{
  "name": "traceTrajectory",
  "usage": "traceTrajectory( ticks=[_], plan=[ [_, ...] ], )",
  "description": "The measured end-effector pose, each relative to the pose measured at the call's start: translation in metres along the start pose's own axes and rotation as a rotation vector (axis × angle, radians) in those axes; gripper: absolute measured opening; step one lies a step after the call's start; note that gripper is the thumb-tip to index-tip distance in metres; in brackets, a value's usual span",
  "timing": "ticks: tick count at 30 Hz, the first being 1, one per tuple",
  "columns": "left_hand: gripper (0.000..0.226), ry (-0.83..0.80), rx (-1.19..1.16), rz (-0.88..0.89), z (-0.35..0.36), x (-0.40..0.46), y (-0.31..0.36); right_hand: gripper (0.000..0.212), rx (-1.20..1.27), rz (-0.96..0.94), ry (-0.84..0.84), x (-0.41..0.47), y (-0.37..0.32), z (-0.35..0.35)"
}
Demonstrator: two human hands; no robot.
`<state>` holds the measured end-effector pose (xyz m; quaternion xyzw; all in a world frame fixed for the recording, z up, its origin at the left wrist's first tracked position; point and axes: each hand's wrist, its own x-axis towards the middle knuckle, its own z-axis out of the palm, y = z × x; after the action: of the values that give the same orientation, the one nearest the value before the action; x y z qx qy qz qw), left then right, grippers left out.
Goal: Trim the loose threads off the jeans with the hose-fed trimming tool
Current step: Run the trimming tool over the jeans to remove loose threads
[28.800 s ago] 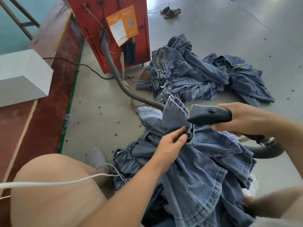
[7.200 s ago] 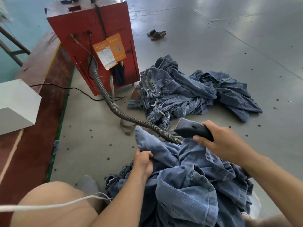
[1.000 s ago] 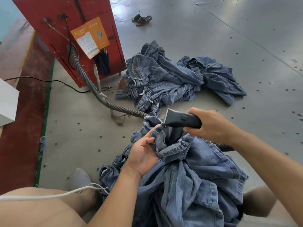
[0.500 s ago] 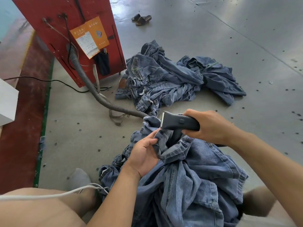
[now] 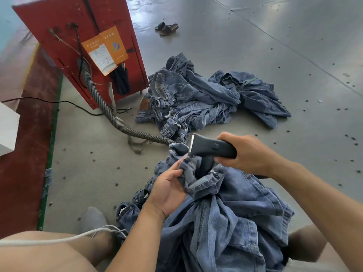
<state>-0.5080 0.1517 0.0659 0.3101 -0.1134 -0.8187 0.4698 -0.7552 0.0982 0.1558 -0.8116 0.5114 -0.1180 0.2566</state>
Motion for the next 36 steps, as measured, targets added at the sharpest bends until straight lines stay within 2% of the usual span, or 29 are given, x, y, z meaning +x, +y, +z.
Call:
traceTrajectory(
  ticks=[5,11,14,15,17,18,21,22,23,26,29,31,34,36],
  plan=[
    [0.056,0.174,-0.078,0.089,-0.012,0.004,0.013,0.027,0.090,0.135,0.115,-0.007,0.016,-0.015],
    [0.044,0.220,-0.116,0.115,-0.015,0.005,0.012,0.025,0.027,0.196,0.027,-0.013,0.028,-0.021],
    [0.040,0.263,-0.082,0.205,-0.011,0.003,0.014,0.025,0.014,0.199,0.022,-0.014,0.028,-0.021],
    [0.038,0.296,0.025,0.255,-0.009,0.003,0.013,0.025,0.020,0.205,0.029,-0.014,0.027,-0.022],
    [0.030,0.400,0.484,0.418,-0.001,-0.001,0.007,0.026,0.033,0.210,0.054,-0.013,0.027,-0.022],
    [0.029,0.430,0.808,0.525,0.002,-0.004,0.003,0.026,0.037,0.209,0.067,-0.012,0.026,-0.023],
    [0.065,0.293,1.896,0.667,-0.001,-0.003,-0.018,0.027,0.046,0.196,0.079,-0.011,0.023,-0.025],
    [0.067,0.288,2.108,0.689,-0.001,-0.003,-0.026,0.027,0.044,0.190,0.077,-0.011,0.021,-0.025],
    [0.060,0.303,2.176,0.691,-0.001,-0.003,-0.032,0.027,0.041,0.185,0.074,-0.011,0.020,-0.025],
    [0.039,0.355,2.021,0.639,-0.007,0.001,-0.031,0.027,0.041,0.174,0.070,-0.012,0.016,-0.026],
    [0.032,0.283,1.711,0.476,-0.007,0.005,-0.014,0.027,0.064,0.160,0.086,-0.013,0.014,-0.028],
    [0.027,0.258,1.521,0.453,-0.005,0.005,-0.001,0.027,0.072,0.157,0.096,-0.013,0.014,-0.030],
    [0.024,0.289,1.508,0.496,-0.002,0.001,0.006,0.027,0.067,0.136,0.061,-0.014,0.012,-0.031],
    [0.020,0.310,1.572,0.592,-0.001,0.000,0.001,0.026,0.045,0.102,-0.019,-0.015,0.010,-0.032]
  ],
)
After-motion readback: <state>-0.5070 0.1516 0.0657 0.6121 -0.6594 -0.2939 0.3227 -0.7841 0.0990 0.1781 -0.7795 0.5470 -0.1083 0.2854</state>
